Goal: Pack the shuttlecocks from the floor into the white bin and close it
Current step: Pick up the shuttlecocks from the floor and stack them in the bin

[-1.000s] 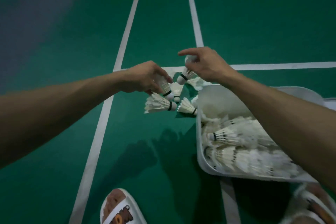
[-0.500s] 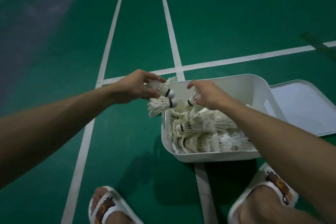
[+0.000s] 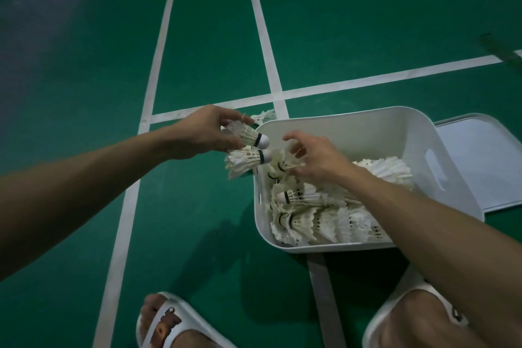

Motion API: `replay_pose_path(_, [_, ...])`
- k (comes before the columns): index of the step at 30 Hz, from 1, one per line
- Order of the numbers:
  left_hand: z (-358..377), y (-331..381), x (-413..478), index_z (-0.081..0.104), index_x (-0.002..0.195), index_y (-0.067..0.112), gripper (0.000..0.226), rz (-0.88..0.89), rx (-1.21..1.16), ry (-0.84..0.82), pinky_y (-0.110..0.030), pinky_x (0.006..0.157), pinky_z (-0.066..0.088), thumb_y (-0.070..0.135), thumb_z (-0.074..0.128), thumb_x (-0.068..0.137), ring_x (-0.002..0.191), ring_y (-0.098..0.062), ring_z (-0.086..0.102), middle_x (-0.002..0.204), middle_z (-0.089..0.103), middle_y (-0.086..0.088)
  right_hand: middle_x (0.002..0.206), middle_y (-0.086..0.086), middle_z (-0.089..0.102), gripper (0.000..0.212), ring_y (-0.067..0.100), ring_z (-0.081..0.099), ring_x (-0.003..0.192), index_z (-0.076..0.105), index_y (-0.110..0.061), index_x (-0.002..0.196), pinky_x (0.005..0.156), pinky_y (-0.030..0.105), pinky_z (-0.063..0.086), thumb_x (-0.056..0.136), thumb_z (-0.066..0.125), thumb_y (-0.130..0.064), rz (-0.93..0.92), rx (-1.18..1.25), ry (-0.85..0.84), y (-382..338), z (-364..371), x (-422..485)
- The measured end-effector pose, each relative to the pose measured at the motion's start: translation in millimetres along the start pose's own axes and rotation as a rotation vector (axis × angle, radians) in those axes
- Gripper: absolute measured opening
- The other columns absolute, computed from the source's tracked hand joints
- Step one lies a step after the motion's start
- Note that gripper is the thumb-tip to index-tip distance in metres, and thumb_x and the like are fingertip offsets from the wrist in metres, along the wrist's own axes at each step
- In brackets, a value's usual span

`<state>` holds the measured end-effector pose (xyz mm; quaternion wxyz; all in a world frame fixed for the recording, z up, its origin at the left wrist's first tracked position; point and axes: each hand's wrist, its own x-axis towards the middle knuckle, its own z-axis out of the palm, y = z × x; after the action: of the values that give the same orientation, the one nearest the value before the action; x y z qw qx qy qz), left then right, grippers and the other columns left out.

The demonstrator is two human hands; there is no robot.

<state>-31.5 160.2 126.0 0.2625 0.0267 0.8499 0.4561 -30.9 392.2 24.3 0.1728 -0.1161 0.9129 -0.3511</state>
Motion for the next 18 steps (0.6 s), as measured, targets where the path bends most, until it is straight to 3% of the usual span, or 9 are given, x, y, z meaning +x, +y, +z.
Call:
replay_pose_path(5, [-7,-11,-2,0.062,0.124,0.015,0.049,-0.020,-0.043,0.008,-0.024,0.070,0.058,-0.006,0.066,0.080,0.087,-0.024,0.069,0.110,0.066,-0.009,0.084,-0.006,0.063,0.034,0.012,0.060,0.078,0.064,-0.019,0.112,0.076,0.026,0.051,0.081,0.076,-0.017,0.043,-0.045,0.037,9,1,2])
replay_pose_path(8, [-7,-17,-4,0.061,0.126,0.015,0.050,-0.028,-0.055,0.012,-0.023,0.069,0.057,-0.005,0.066,0.081,0.087,-0.023,0.069,0.111,0.064,-0.009,0.084,-0.003,0.065,0.024,0.013,0.061,0.077,0.067,-0.016,0.105,0.074,0.026,0.050,0.083,0.075,-0.017,0.027,-0.137,0.043,5,6,7])
replay_pose_path(14, [-6,-27,-8,0.062,0.124,0.018,0.047,-0.012,-0.029,-0.011,-0.021,0.070,0.056,-0.004,0.067,0.082,0.086,-0.022,0.067,0.110,0.064,-0.007,0.081,-0.002,0.059,0.018,0.019,0.059,0.080,0.066,-0.014,0.095,0.069,0.024,0.040,0.080,0.076,-0.013,-0.042,-0.360,-0.045,-8,12,22])
replay_pose_path(18, [-9,-22,-6,0.063,0.124,0.016,0.047,0.010,-0.022,-0.022,-0.021,0.069,0.056,-0.004,0.068,0.081,0.089,-0.024,0.068,0.111,0.065,-0.008,0.088,0.000,0.065,0.029,0.018,0.062,0.083,0.067,-0.012,0.099,0.074,0.027,0.048,0.076,0.082,-0.020,-0.010,-0.341,-0.102,-6,5,20])
